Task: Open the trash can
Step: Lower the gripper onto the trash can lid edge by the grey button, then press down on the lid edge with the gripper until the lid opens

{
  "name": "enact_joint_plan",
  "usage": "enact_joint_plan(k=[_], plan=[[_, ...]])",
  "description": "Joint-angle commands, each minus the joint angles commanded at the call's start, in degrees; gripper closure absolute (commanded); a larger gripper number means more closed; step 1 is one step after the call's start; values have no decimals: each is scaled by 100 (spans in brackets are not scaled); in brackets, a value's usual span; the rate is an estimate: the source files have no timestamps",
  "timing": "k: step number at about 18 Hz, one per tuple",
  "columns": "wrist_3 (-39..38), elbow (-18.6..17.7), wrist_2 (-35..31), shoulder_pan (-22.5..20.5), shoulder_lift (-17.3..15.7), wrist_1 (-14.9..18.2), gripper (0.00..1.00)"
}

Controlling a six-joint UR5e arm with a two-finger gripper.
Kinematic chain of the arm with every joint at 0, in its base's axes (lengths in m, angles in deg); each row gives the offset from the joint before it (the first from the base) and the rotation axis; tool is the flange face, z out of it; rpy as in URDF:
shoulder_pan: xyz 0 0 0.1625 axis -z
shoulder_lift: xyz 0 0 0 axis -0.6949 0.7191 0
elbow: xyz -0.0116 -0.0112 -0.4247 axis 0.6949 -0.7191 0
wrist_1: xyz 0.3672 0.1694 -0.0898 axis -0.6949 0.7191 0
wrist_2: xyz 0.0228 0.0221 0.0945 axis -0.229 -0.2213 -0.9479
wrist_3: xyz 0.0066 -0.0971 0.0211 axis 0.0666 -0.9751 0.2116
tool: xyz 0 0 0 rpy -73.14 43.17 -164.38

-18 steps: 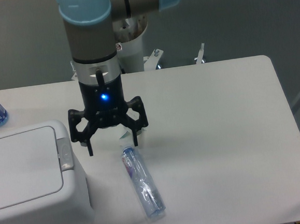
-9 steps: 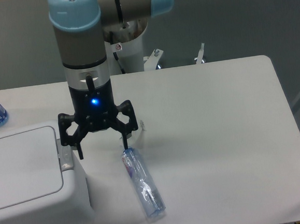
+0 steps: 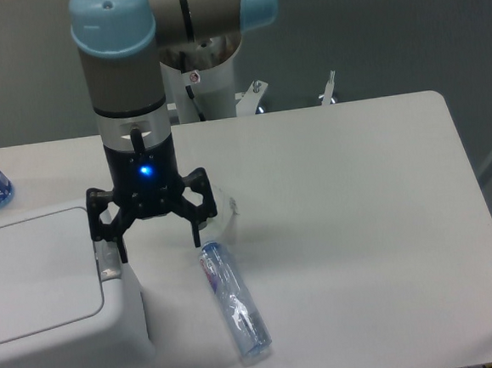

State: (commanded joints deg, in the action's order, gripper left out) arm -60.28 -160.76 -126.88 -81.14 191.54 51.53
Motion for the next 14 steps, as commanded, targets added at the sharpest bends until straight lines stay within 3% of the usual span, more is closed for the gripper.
enact_joint_plan(k=[14], plan=[[-9, -44, 0, 53, 26, 0, 0]])
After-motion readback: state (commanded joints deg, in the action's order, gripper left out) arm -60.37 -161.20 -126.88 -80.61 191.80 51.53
